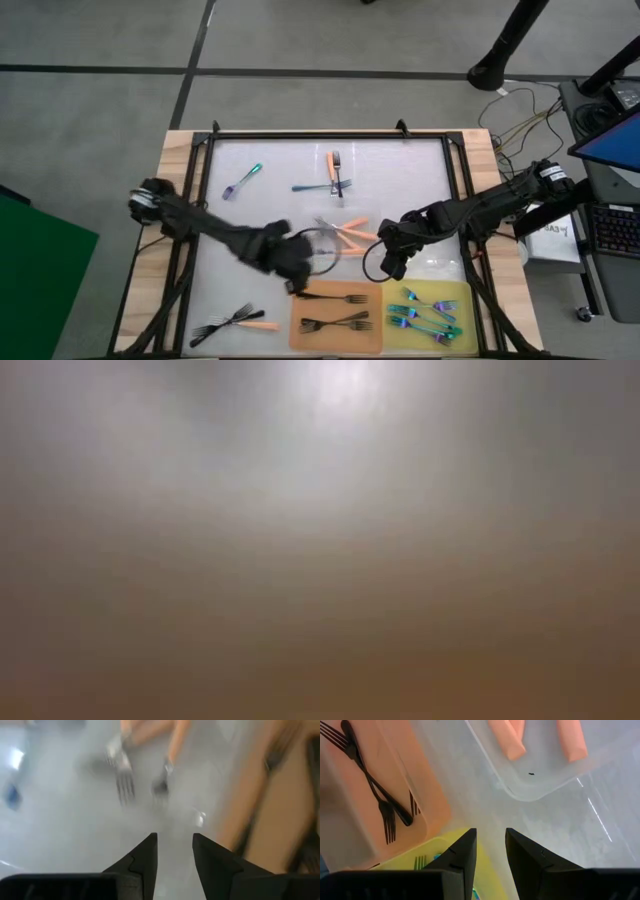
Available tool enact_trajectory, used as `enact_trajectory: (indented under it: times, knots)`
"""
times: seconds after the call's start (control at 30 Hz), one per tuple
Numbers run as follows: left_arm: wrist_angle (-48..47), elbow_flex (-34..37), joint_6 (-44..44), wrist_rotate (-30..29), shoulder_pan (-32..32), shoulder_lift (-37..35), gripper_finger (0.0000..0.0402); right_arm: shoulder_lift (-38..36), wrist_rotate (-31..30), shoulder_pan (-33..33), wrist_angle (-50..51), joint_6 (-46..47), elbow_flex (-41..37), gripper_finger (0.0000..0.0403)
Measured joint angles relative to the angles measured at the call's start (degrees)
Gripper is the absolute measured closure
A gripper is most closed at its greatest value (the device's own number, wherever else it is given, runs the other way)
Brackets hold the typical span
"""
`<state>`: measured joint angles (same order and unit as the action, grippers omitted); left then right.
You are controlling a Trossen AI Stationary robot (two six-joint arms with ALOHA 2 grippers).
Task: Sort silverware by color (type)
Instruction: Put the black fork into the orange bin
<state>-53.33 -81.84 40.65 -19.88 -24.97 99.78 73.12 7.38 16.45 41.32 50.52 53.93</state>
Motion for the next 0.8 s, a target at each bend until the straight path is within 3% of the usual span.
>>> enact_trajectory:
  times: [0.2,0.37,0.57,0.8]
  knots:
    - [5.3,14.3,19.5,5.9,-13.2,-9.9,0.0296,0.0,-0.1,0.0,-0.1,0.0,0.0,0.0310]
    - [12.8,20.9,36.8,7.2,-25.7,-14.7,0.0296,0.0,-1.4,0.0,-0.2,0.2,0.0,0.0310]
    - [12.7,22.6,54.9,7.1,-36.0,-12.2,0.0296,0.0,-4.0,0.0,-0.1,4.2,0.0,0.0310]
    - [13.9,22.6,60.0,7.2,-41.2,-5.8,0.0296,0.0,-4.5,0.0,-0.1,7.9,0.0,0.0310]
